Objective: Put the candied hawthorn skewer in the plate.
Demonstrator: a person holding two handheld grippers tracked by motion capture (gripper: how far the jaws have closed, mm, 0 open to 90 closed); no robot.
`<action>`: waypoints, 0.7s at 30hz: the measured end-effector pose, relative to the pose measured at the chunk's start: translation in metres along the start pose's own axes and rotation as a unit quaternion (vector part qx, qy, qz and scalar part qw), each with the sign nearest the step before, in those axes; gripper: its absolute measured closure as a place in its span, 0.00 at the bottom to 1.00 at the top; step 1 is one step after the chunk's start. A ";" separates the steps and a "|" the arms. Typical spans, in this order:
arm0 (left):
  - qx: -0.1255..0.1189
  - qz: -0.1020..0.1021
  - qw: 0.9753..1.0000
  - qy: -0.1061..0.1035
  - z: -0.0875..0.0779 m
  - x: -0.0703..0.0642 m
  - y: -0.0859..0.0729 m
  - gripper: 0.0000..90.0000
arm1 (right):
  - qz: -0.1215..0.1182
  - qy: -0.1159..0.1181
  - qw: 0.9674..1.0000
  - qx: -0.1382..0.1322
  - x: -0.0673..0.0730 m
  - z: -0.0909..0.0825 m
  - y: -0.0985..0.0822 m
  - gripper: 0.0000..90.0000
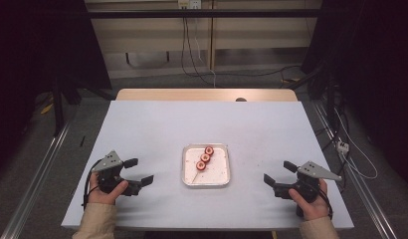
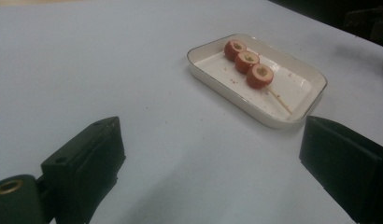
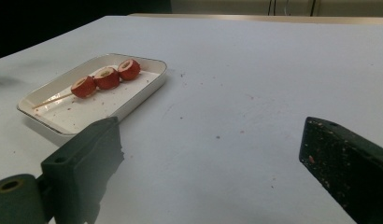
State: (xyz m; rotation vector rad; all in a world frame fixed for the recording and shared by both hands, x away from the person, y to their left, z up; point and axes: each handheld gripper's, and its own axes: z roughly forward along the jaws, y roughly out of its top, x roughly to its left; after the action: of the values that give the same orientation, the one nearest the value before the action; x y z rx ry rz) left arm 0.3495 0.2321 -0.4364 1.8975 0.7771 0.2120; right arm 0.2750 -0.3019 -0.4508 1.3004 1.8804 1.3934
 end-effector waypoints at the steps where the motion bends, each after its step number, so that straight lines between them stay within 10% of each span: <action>1: -0.003 -0.003 1.000 0.001 -0.001 0.001 0.000 0.07 | -0.003 -0.002 1.000 0.000 -0.001 -0.001 -0.001 0.06; 21: -0.005 -0.012 1.000 0.008 -0.008 0.011 -0.011 0.07 | -0.008 -0.016 1.000 0.005 -0.010 -0.004 -0.006 0.06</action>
State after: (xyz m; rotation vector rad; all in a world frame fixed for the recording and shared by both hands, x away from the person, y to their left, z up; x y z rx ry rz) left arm 0.3500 0.2476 -0.4443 1.8790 0.8085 0.2163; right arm 0.2737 -0.3130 -0.4565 1.3025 1.8751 1.3477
